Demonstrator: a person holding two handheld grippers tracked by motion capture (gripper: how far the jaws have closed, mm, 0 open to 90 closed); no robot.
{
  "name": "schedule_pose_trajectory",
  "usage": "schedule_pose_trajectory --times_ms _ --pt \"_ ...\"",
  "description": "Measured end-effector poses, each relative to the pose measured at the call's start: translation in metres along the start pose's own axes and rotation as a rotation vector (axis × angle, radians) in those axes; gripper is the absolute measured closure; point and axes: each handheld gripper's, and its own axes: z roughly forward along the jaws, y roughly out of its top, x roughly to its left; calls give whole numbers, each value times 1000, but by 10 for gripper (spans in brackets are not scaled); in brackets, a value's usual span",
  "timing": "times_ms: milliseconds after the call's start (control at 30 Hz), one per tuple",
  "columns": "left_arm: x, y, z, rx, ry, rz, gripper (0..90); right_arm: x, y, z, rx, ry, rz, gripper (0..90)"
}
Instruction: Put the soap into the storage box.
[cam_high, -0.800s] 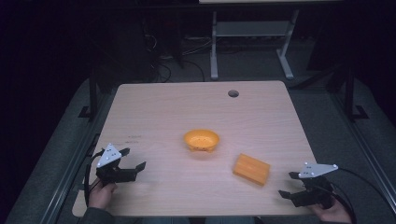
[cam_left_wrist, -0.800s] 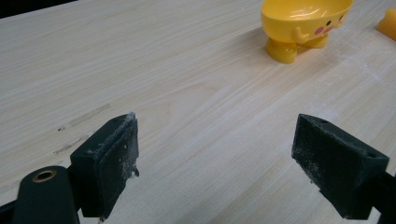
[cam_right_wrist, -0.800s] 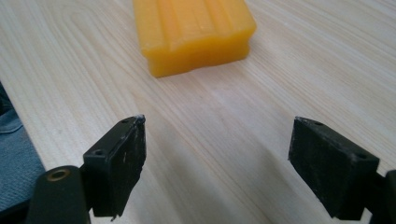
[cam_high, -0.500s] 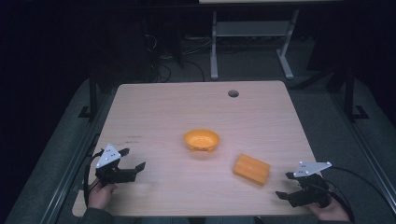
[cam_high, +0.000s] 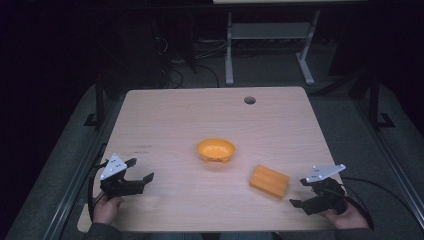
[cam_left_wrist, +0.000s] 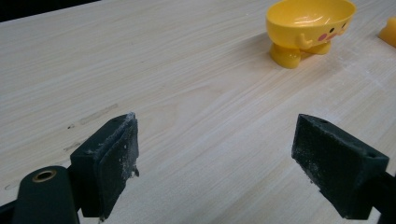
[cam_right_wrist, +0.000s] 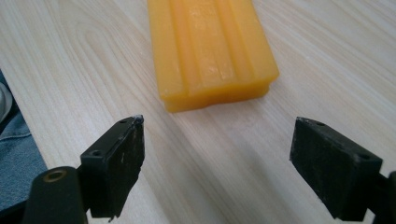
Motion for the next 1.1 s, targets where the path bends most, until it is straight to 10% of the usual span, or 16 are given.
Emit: schedule_pose_trajectory --times_ms 1100 --pt "1 0 0 -7 -5 -3 141 6 72 24 81 48 -136 157"
